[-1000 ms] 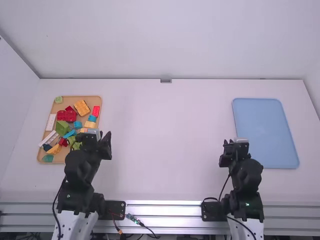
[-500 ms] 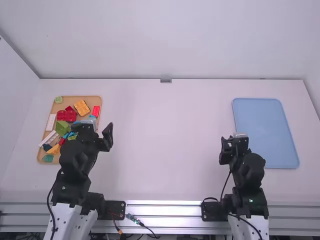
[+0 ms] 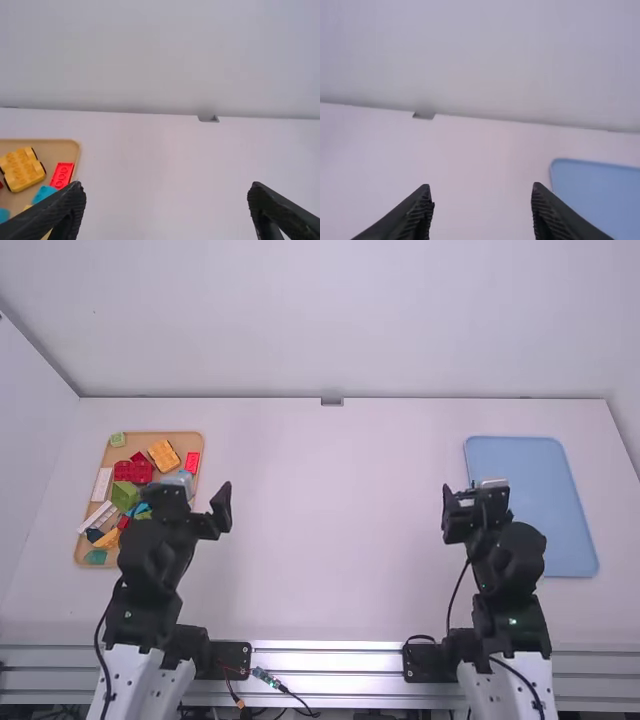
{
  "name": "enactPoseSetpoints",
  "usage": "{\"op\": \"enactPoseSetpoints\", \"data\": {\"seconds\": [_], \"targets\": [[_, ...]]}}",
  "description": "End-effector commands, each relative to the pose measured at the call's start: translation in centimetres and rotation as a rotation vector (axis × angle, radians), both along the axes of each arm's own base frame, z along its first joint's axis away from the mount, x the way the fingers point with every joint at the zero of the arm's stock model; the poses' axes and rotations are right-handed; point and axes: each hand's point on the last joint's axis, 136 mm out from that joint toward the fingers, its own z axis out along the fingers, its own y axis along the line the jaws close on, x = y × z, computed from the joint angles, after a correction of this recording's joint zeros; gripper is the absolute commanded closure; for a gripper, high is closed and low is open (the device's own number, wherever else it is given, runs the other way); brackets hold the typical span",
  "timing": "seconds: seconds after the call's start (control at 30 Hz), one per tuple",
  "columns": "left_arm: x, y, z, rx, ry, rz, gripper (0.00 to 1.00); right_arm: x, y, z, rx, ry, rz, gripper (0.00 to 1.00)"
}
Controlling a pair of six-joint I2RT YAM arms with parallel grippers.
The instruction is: Assemble lego blocks to make yellow taxi
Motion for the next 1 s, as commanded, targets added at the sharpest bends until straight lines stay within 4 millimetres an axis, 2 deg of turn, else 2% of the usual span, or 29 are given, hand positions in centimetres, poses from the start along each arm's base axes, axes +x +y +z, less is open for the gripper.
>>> {"op": "enactPoseSetpoints", "data": {"seconds": [0.0,0.13,0.2,0.23,0.3,0.4,0.53,0.6,0.77,0.97], "targets": [[0.1,-0.4,0.6,-0.007,-0.009,-0.014,0.11,0.6,0.5,2.9,-0.022,-0.055,0.020,0.45],[0.1,-0.4,0.9,-0.023,-0.022,-0.013,0.07,1.9,0.9,5.6,-0.016,-0.092,0.029,0.37],[0.2,-0.2,1.1,-0.034,-0.029,-0.003,0.06,2.3,0.8,6.1,-0.016,-0.093,0.025,0.34],[0.3,0.1,1.2,-0.056,-0.031,0.024,0.01,2.7,0.7,6.6,-0.016,-0.090,0.024,0.31],[0.7,1.2,1.0,-0.059,-0.024,0.091,0.01,3.2,1.1,7.3,-0.013,-0.091,0.040,0.28],[1.6,2.3,0.2,-0.045,0.001,0.152,0.01,4.2,1.6,8.4,-0.014,-0.091,0.053,0.22],[3.8,2.2,-0.9,-0.042,0.026,0.154,0.01,5.6,2.6,9.6,-0.050,-0.093,0.086,0.14],[5.1,2.2,-1.3,-0.029,0.042,0.154,0.01,6.5,3.0,8.5,-0.058,-0.060,0.096,0.10],[8.9,4.6,-2.9,-0.023,0.180,0.245,0.01,8.3,3.4,6.0,-0.062,0.014,0.104,0.01],[12.9,8.1,-5.4,-0.099,0.412,0.301,0.01,9.6,3.6,3.6,-0.066,0.081,0.106,0.01]]}}
